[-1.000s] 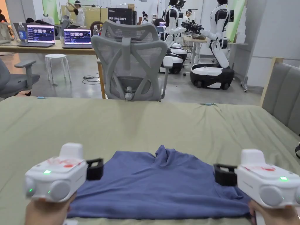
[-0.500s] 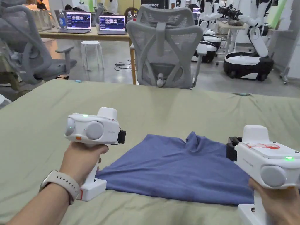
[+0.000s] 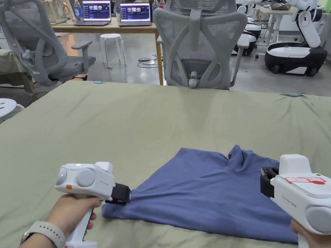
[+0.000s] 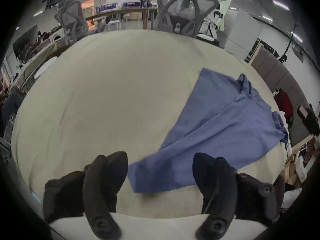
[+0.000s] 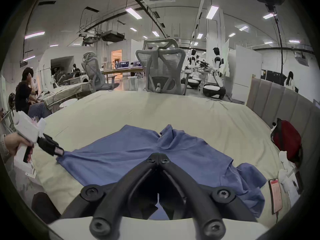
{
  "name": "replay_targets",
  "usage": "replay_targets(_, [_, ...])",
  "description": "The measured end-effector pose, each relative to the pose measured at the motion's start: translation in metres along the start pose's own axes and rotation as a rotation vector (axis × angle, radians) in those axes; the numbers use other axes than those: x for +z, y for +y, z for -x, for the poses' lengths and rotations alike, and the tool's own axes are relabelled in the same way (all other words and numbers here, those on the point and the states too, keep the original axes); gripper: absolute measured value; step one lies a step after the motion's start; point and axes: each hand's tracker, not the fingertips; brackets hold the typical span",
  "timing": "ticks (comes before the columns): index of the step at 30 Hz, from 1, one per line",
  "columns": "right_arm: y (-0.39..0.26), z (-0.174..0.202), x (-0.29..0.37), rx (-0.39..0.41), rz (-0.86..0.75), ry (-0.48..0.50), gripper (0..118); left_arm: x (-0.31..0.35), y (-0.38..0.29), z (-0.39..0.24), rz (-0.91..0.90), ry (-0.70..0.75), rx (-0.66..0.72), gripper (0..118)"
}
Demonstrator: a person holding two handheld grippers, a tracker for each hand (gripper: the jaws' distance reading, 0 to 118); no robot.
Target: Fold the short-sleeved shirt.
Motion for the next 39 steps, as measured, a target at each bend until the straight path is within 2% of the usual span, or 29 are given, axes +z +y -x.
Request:
replay_targets(1, [0.001, 0.0, -0.005, -0.005, 0.003, -0.001, 0, -0.011, -0.004, 0.0, 0.035, 0.001, -0.021, 71])
replay_targets(2, [0.002, 0.002, -0.003, -0.007, 0.003, -0.003, 0, -0.021, -0.007, 0.0, 0.07, 0.006, -0.039, 48])
replay_targets(3, [0.003, 0.002, -0.005, -0.004, 0.007, -0.008, 0, -0.03, -0.012, -0.002, 0.113, 0.01, -0.074, 33])
replay_targets(4, [0.004, 0.002, -0.008, 0.001, 0.009, -0.017, 0, -0.033, -0.014, -0.002, 0.072, 0.046, -0.121, 11])
replay_targets(5, [0.006, 0.0, -0.01, 0.002, 0.011, -0.026, 0, -0.027, -0.011, -0.004, 0.048, 0.016, -0.107, 2])
replay_targets(6, [0.008, -0.003, -0.012, 0.001, 0.011, -0.031, 0, -0.022, -0.007, -0.005, 0.049, -0.058, -0.066, 3])
replay_targets(7, [0.01, -0.008, -0.014, 0.002, 0.014, -0.039, 0, -0.017, -0.004, -0.011, 0.042, -0.033, -0.082, 3])
replay_targets(9, [0.013, -0.019, -0.018, -0.004, 0.019, -0.057, 0, -0.006, -0.004, -0.02, -0.015, 0.013, -0.21, 3])
replay_targets(12, [0.024, -0.05, -0.022, -0.045, 0.04, -0.09, 0, 0.024, -0.002, -0.021, -0.127, -0.05, -0.146, 3])
replay_targets(16, [0.035, -0.122, -0.062, -0.111, 0.115, -0.199, 0, 0.051, -0.01, -0.023, -0.191, -0.088, -0.102, 3])
replay_targets(18, [0.037, -0.151, -0.083, -0.106, 0.16, -0.229, 0, 0.05, -0.014, -0.023, -0.2, -0.096, -0.077, 3])
replay_targets(21, [0.032, -0.18, -0.125, -0.077, 0.222, -0.173, 0, 0.047, -0.022, -0.024, -0.202, -0.098, -0.029, 3])
replay_targets(22, [0.03, -0.184, -0.136, -0.079, 0.237, -0.116, 10, 0.044, -0.022, -0.024, -0.198, -0.096, -0.012, 3])
replay_targets(23, [0.026, -0.187, -0.15, -0.09, 0.252, -0.066, 38, 0.042, -0.023, -0.023, -0.196, -0.092, 0.004, 3])
replay_targets(25, [0.015, -0.189, -0.185, -0.09, 0.319, -0.02, 118, 0.039, -0.023, -0.025, -0.192, -0.081, 0.032, 3])
replay_targets(26, [0.009, -0.188, -0.204, -0.064, 0.345, -0.026, 114, 0.036, -0.022, -0.026, -0.186, -0.072, 0.037, 3])
replay_targets(27, [0.003, -0.186, -0.211, -0.07, 0.308, -0.022, 105, 0.034, -0.021, -0.027, -0.181, -0.06, 0.041, 3])
replay_targets(29, [-0.001, -0.18, -0.237, -0.008, 0.325, -0.027, 105, 0.031, -0.019, -0.027, -0.17, -0.047, 0.048, 3])
replay_targets(30, [0.002, -0.174, -0.241, 0.007, 0.331, -0.016, 106, 0.03, -0.018, -0.028, -0.163, -0.041, 0.047, 3])
replay_targets(31, [0.002, -0.17, -0.245, 0.007, 0.337, 0.0, 101, 0.028, -0.016, -0.03, -0.156, -0.031, 0.044, 3])
replay_targets(32, [0.0, -0.167, -0.251, 0.006, 0.367, 0.0, 86, 0.029, -0.013, -0.033, -0.149, -0.023, 0.038, 3])
replay_targets(33, [-0.004, -0.165, -0.253, 0.001, 0.426, 0.002, 82, 0.028, -0.011, -0.034, -0.145, -0.016, 0.033, 3])
replay_targets(34, [-0.009, -0.162, -0.249, -0.009, 0.452, 0.08, 71, 0.027, -0.008, -0.035, -0.141, -0.013, 0.031, 3])
replay_targets(35, [-0.004, -0.159, -0.235, 0.011, 0.364, 0.024, 71, 0.026, -0.007, -0.037, -0.141, -0.009, 0.028, 3])
replay_targets(36, [0.0, -0.158, -0.228, 0.003, 0.379, 0.049, 65, 0.026, -0.005, -0.037, -0.141, -0.006, 0.026, 3])
replay_targets(37, [0.004, -0.156, -0.218, -0.005, 0.375, 0.048, 50, 0.025, -0.003, -0.038, -0.143, -0.005, 0.024, 3])
replay_targets(38, [-0.011, -0.17, -0.238, -0.031, 0.373, 0.021, 21, 0.024, -0.002, -0.04, -0.144, -0.006, 0.021, 3])
replay_targets(39, [-0.011, -0.172, -0.234, -0.045, 0.365, 0.015, 2, 0.023, -0.001, -0.042, -0.145, -0.006, 0.017, 3])
